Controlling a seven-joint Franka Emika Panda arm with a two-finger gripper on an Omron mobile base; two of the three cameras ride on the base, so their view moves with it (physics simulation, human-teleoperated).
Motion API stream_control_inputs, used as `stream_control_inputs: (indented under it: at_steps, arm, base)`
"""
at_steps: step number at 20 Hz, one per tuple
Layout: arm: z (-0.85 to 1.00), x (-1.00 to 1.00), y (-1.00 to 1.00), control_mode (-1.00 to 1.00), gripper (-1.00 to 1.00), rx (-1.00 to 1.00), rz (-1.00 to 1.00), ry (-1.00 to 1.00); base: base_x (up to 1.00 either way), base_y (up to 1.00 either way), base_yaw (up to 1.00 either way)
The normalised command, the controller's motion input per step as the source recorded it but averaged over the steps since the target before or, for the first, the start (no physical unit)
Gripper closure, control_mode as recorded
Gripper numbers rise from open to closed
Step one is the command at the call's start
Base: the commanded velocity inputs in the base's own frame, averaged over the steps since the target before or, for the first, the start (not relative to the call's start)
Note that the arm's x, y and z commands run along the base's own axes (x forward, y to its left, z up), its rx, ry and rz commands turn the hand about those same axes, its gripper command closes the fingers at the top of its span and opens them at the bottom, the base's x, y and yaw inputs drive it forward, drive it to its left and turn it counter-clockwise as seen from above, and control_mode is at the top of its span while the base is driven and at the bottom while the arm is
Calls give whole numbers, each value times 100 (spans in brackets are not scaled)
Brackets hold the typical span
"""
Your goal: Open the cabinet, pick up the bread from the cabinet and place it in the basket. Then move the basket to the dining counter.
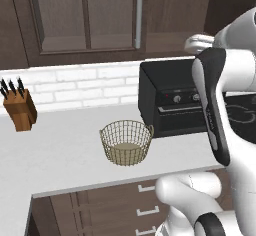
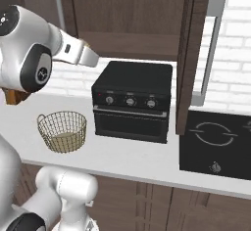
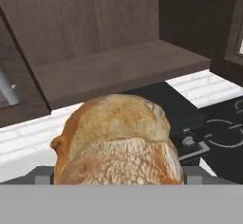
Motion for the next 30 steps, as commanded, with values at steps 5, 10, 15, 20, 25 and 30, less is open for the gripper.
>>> stream_control_inputs:
  at_steps: [5, 10, 15, 20, 25, 30]
  arm:
    - [-6, -100, 20, -100, 100, 7, 0, 28]
    - [-14, -100, 27, -100, 100, 7, 0, 34]
    - [-43, -95, 20, -100, 100, 8, 0, 34]
    - [-53, -52, 32, -100, 100, 5, 0, 30]
    - [-54, 32, 39, -100, 100, 0, 5, 18]
    - [-35, 87, 31, -100, 100, 0, 9, 10]
  base:
    - [0, 0, 0]
    - [0, 0, 0]
    - [0, 0, 0]
    - [0, 0, 0]
    - [0, 0, 0]
    - [0, 0, 0]
